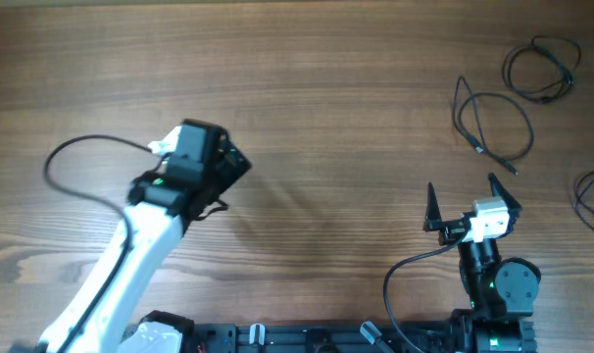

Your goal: Untangle cables

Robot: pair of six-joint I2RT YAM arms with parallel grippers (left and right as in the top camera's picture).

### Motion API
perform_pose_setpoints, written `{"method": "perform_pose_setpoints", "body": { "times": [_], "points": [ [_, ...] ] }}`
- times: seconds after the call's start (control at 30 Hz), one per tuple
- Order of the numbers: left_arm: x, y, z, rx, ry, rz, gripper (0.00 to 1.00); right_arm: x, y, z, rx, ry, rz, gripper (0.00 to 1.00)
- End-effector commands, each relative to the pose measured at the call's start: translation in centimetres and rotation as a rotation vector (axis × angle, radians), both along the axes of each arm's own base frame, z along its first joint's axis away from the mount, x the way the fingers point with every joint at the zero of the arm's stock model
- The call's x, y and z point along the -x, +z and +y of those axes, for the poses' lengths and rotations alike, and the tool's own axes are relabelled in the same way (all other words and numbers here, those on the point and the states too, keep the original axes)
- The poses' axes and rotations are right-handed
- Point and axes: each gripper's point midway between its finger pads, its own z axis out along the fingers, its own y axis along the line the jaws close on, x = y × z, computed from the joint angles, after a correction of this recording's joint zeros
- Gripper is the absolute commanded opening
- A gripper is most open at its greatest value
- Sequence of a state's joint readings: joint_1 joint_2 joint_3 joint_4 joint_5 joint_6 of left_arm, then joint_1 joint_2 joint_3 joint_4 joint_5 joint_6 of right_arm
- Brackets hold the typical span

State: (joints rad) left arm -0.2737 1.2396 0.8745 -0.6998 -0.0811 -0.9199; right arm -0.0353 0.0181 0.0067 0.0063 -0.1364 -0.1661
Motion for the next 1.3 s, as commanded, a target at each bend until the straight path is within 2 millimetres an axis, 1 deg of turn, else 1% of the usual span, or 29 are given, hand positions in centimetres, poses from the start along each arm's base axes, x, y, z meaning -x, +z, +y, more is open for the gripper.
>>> {"method": "perform_pose_setpoints", "body": {
  "times": [0.0,0.07,0.13,0.23,0.3,0.4,0.47,0.53,0.57,0.63,0.8,0.97,1.07,1.17,1.27],
  "points": [
    [0.2,4.4,1.0,0.033,0.033,-0.149,1.0,0.1,0.3,-0.1,0.016,-0.008,-0.015,1.0],
    [1.2,6.1,2.5,-0.004,0.07,-0.198,1.0,0.1,0.3,-0.1,0.016,-0.008,-0.015,1.0],
    [2.6,7.4,3.8,-0.001,0.108,-0.24,1.0,0.1,0.3,-0.1,0.016,-0.008,-0.015,1.0],
    [4.9,8.4,5.5,0.023,0.158,-0.31,1.0,0.1,0.3,-0.1,0.016,-0.008,-0.015,1.0],
    [6.3,8.8,6.3,0.024,0.172,-0.372,1.0,0.1,0.3,-0.1,0.016,-0.008,-0.015,1.0],
    [8.1,9.0,6.7,0.011,0.133,-0.484,1.0,0.1,0.3,-0.1,0.016,-0.008,-0.015,1.0],
    [9.2,8.6,6.8,0.018,0.12,-0.556,1.0,0.1,0.3,-0.1,0.016,-0.008,-0.015,0.99],
    [9.7,8.0,6.5,0.029,0.094,-0.634,1.0,0.1,0.3,-0.1,0.016,-0.008,-0.015,1.0],
    [9.6,7.4,6.2,0.052,0.082,-0.7,1.0,0.1,0.3,-0.1,0.016,-0.008,-0.015,1.0],
    [9.0,7.0,5.9,0.073,0.066,-0.755,1.0,0.1,0.3,-0.1,0.016,-0.008,-0.015,1.0],
    [6.8,5.8,5.3,0.097,0.036,-0.882,1.0,0.1,0.3,-0.1,0.016,-0.008,-0.015,1.0],
    [5.5,5.8,5.3,-0.064,-0.072,-0.994,0.99,0.1,0.3,-0.1,0.016,-0.008,-0.015,1.0],
    [5.2,5.1,5.3,-0.158,-0.126,-1.007,1.0,0.1,0.3,-0.1,0.016,-0.008,-0.015,1.0],
    [5.0,3.9,5.3,-0.225,-0.175,-0.998,1.0,0.1,0.3,-0.1,0.016,-0.008,-0.015,1.0],
    [5.0,4.0,5.2,-0.295,-0.221,-1.002,1.0,0.1,0.3,-0.1,0.016,-0.008,-0.015,1.0]
  ]
}}
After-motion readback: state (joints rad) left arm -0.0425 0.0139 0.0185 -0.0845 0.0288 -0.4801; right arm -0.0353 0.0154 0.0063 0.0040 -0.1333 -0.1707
